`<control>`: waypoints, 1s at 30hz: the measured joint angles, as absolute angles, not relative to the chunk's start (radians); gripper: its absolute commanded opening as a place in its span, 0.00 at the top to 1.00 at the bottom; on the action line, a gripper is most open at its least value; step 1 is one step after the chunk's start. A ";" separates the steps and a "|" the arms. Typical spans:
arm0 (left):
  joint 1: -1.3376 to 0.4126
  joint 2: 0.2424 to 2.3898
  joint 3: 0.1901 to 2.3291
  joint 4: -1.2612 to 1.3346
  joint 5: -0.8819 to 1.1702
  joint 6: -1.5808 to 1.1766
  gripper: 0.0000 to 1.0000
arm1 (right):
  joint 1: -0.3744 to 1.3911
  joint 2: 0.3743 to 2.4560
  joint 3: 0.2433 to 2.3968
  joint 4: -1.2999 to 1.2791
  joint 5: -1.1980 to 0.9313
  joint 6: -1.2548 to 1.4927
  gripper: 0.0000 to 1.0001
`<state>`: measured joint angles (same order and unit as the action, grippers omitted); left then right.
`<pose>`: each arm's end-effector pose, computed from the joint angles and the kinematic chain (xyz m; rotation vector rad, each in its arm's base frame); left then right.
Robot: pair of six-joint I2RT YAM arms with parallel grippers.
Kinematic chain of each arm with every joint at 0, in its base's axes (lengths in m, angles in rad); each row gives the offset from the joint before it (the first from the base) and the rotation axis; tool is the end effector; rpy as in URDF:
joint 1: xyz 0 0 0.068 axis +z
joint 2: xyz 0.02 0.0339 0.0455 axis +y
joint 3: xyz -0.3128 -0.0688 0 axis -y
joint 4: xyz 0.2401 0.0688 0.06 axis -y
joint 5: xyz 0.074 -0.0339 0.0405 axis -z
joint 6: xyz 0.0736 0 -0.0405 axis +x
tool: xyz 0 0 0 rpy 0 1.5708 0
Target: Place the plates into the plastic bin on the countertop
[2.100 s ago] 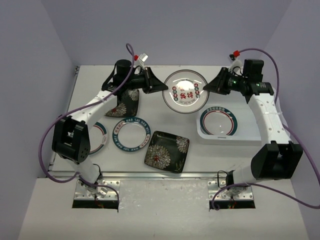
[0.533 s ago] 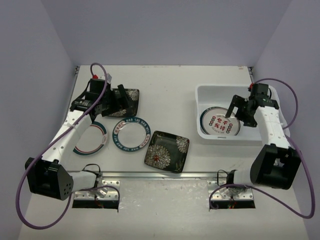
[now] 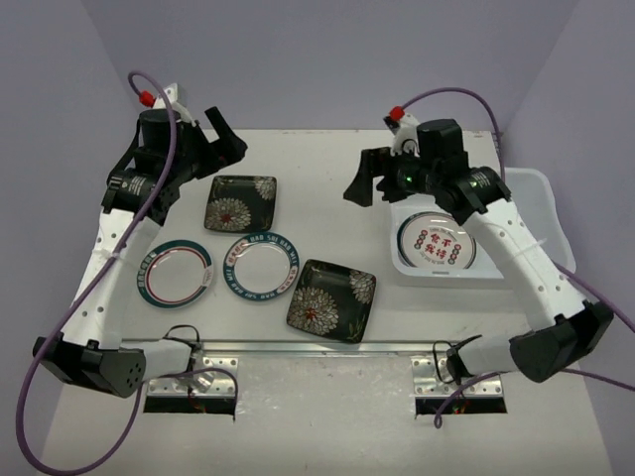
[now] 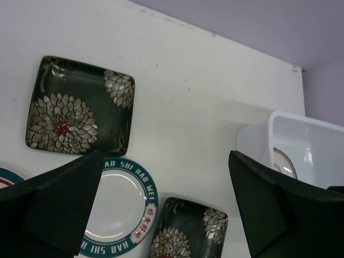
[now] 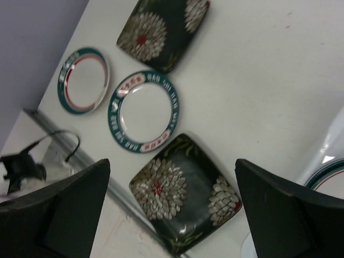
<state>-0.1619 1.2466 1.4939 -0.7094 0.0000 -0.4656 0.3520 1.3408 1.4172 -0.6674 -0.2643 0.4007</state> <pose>0.2670 -0.0436 0.4611 -0.3109 2.0320 -0.3928 0.2787 0.1228 0.4154 -0.1034 2.2252 0.7102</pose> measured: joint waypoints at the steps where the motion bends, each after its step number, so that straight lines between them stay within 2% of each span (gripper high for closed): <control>1: -0.162 1.238 1.506 -0.702 -0.011 -0.471 0.00 | 0.409 1.364 1.450 -0.655 -0.290 0.396 0.01; 3: -0.162 1.212 1.511 -0.692 -0.028 -0.480 0.00 | 0.504 1.435 1.522 -0.640 -0.322 0.375 0.02; 7: -0.162 1.167 1.511 -0.695 -0.062 -0.487 0.00 | 0.629 1.663 1.617 -0.592 -0.383 0.326 0.13; 8: -0.162 1.157 1.510 -0.697 -0.073 -0.487 0.00 | 0.641 1.724 1.623 -0.590 -0.400 0.315 0.16; 14: -0.162 1.068 1.453 -0.724 -0.155 -0.481 0.00 | 0.644 2.045 1.655 -0.603 -0.474 0.256 0.18; 17: -0.162 1.009 1.389 -0.747 -0.189 -0.479 0.00 | 0.640 2.114 1.657 -0.606 -0.501 0.244 0.21; 26: -0.162 0.940 1.289 -0.796 -0.219 -0.480 0.00 | 0.638 2.249 1.721 -0.545 -0.557 0.235 0.38; 30: -0.162 0.926 1.281 -0.806 -0.217 -0.482 0.00 | 0.637 2.297 1.721 -0.502 -0.561 0.252 0.57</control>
